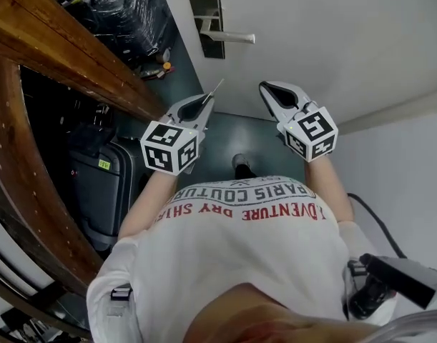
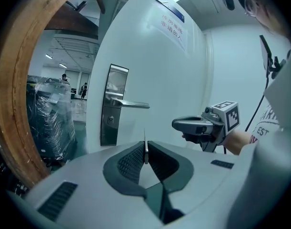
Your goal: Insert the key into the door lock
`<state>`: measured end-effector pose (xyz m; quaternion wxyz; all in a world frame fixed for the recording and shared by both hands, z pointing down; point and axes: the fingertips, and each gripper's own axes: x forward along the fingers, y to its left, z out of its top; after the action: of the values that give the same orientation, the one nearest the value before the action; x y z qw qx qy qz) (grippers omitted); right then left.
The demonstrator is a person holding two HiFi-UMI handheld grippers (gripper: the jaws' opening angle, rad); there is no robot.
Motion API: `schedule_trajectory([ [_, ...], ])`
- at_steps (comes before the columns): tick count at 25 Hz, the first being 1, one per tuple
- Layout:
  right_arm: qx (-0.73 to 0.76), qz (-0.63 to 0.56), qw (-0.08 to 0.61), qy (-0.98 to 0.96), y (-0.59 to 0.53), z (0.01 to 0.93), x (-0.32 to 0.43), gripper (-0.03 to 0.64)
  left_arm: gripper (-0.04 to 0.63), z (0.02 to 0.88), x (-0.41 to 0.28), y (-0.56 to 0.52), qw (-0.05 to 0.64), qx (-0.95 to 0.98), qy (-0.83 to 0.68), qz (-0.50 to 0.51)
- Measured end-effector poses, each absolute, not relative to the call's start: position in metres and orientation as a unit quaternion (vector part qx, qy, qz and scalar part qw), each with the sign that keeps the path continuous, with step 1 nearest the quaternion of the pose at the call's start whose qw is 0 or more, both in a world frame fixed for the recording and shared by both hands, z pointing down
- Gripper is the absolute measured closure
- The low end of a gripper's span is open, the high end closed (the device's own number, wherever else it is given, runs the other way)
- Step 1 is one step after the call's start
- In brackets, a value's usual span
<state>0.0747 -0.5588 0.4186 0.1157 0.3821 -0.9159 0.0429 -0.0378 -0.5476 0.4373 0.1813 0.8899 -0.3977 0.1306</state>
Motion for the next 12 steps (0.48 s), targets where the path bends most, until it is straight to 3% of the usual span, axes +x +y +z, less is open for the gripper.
schedule_trajectory([
  [6,0.372,-0.017,0.1,-0.923,-0.595,0.381,0.067,0.594,0.572,0.437,-0.042,-0.555,0.189,0.89,-0.398,0.12],
  [12,0.376,-0.033,0.091,-0.921,-0.641,0.372,0.058,0.41,0.572,0.44,-0.05,-0.559,0.191,0.89,-0.397,0.118],
])
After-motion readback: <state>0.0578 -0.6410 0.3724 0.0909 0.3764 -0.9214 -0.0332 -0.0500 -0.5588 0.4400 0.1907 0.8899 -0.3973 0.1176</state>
